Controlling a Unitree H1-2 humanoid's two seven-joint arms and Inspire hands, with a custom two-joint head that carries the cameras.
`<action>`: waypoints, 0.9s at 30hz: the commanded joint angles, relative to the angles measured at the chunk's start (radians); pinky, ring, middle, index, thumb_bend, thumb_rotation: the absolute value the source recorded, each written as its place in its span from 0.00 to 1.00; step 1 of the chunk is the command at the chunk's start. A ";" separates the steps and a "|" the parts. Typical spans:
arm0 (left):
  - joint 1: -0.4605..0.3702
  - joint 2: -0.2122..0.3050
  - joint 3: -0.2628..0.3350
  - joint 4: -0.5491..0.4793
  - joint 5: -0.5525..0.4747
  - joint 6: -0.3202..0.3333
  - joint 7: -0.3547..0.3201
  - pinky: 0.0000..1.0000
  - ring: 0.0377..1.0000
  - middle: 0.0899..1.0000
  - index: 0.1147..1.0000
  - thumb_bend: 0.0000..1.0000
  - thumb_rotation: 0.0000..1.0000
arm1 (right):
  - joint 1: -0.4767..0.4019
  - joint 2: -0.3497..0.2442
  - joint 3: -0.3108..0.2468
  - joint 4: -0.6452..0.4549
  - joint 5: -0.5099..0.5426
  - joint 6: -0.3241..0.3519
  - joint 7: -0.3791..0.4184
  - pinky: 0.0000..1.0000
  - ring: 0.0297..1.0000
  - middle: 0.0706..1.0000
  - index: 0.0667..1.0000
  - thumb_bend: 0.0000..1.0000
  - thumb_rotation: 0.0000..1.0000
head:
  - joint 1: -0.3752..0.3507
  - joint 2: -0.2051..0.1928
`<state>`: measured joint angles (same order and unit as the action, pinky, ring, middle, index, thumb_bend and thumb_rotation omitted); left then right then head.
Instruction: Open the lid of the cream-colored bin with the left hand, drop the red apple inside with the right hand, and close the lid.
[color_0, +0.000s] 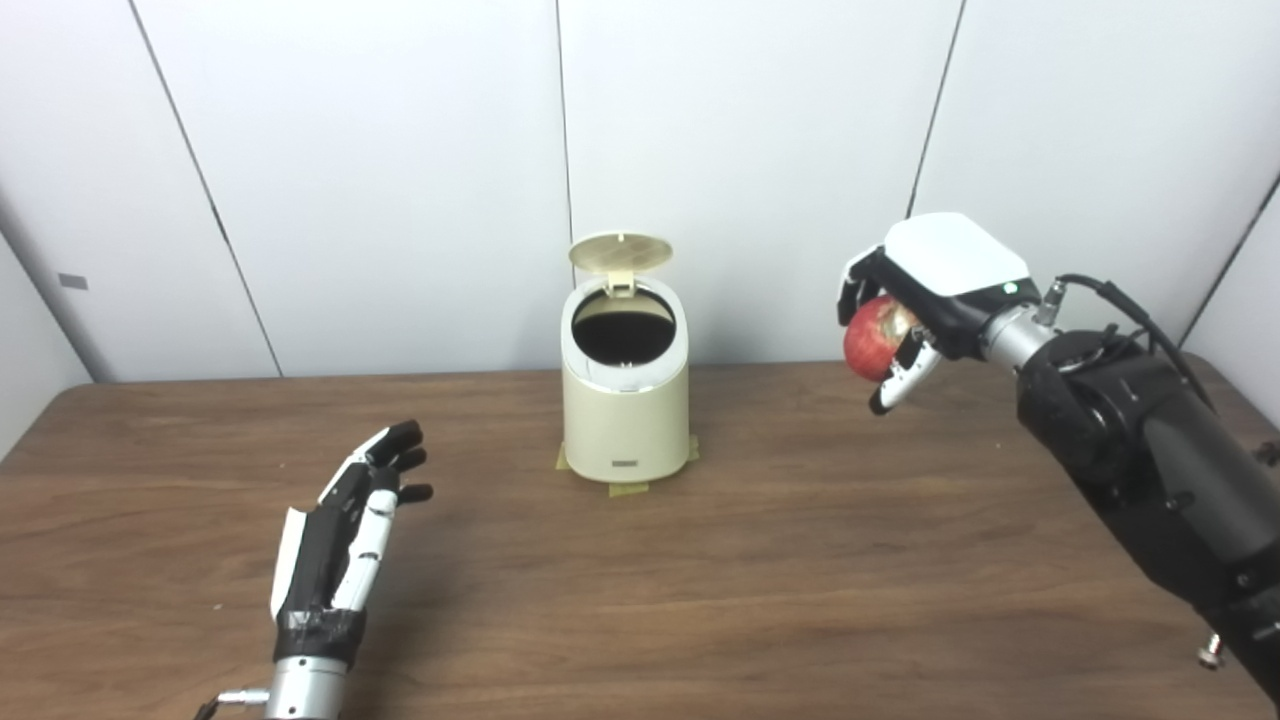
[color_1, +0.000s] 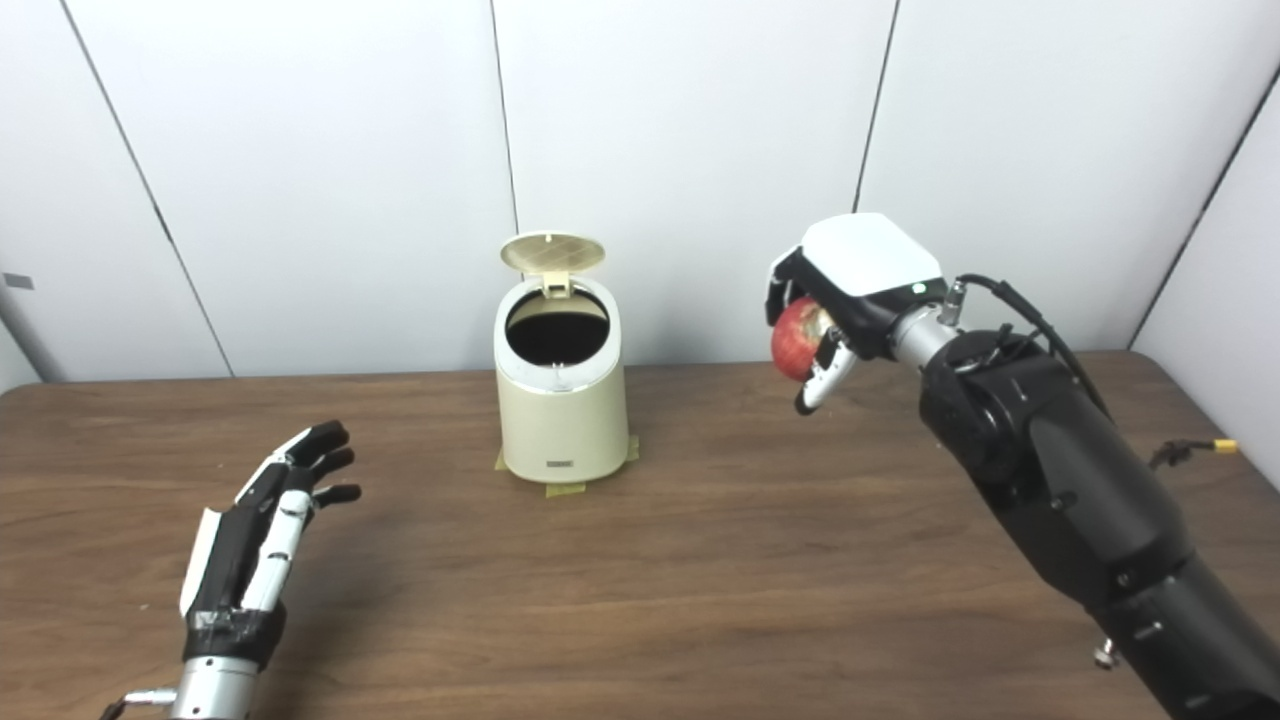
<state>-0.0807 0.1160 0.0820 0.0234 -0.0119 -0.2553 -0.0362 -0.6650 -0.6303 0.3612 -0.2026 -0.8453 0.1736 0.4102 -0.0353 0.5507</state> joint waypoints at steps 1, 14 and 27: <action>-0.003 -0.003 -0.003 -0.008 0.000 -0.026 0.004 0.72 0.82 0.84 0.80 0.30 0.74 | -0.053 0.001 -0.036 -0.053 0.005 -0.048 -0.020 0.38 0.38 0.48 0.43 0.53 0.00 | 0.000 0.000; 0.002 -0.020 -0.004 -0.015 -0.008 0.003 0.019 0.72 0.82 0.83 0.80 0.23 0.72 | -0.096 0.239 -0.076 -0.075 0.050 -0.249 -0.141 0.37 0.43 0.51 0.41 0.51 0.00 | 0.010 -0.002; 0.006 -0.025 -0.015 -0.028 0.022 0.016 0.036 0.72 0.81 0.83 0.80 0.24 0.72 | -0.176 0.375 0.004 0.301 -0.106 -0.466 -0.427 0.28 0.37 0.53 0.44 0.51 0.00 | 0.020 -0.001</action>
<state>-0.0773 0.0993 0.0761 0.0126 -0.0097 -0.2310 -0.0061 -0.7640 -0.2597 0.3736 0.0940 -0.9305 -0.2785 0.0443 -0.0169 0.5491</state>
